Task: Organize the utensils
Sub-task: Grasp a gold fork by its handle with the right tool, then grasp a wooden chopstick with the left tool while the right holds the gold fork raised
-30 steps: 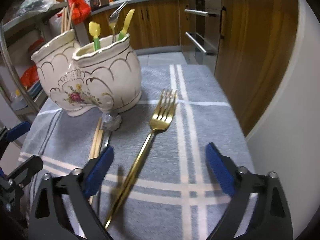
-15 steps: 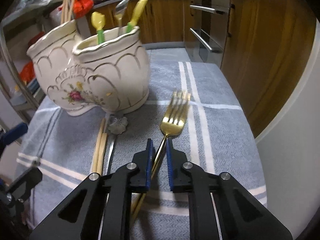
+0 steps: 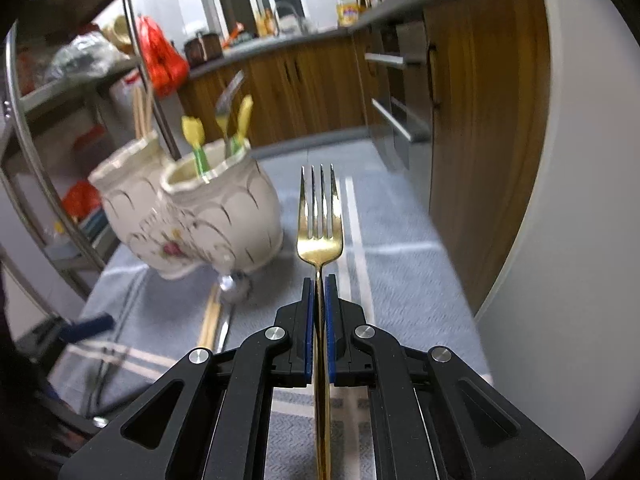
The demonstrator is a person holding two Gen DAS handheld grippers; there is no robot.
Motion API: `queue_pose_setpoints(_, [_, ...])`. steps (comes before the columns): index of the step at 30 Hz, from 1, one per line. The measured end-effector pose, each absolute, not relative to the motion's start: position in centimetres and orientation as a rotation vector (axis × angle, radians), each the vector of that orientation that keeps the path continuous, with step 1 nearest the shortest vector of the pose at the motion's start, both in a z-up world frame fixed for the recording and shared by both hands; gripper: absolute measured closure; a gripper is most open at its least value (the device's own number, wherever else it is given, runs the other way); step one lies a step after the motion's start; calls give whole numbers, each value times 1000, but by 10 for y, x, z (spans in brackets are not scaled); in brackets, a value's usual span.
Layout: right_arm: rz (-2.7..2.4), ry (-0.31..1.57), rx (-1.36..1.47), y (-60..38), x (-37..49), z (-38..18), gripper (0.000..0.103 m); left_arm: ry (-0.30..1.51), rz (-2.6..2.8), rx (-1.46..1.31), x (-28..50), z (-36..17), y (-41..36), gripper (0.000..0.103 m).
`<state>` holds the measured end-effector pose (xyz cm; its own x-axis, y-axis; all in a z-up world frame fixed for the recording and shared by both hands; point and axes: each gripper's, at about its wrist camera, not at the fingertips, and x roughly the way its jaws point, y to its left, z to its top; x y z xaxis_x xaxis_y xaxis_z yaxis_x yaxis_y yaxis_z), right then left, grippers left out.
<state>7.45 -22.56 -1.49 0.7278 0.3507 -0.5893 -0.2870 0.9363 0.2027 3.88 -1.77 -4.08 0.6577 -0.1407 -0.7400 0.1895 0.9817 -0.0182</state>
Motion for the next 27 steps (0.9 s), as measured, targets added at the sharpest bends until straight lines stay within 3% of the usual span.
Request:
queue_pose_setpoints(23, [392, 568, 124, -242, 61, 3, 97, 905, -94, 145, 57, -46, -49, 8])
queue_pose_setpoints(26, [395, 564, 124, -243, 61, 3, 97, 908, -88, 120, 60, -48, -46, 11])
queue_pose_setpoints(27, [395, 564, 124, -244, 61, 3, 97, 907, -84, 114, 59, -48, -44, 17])
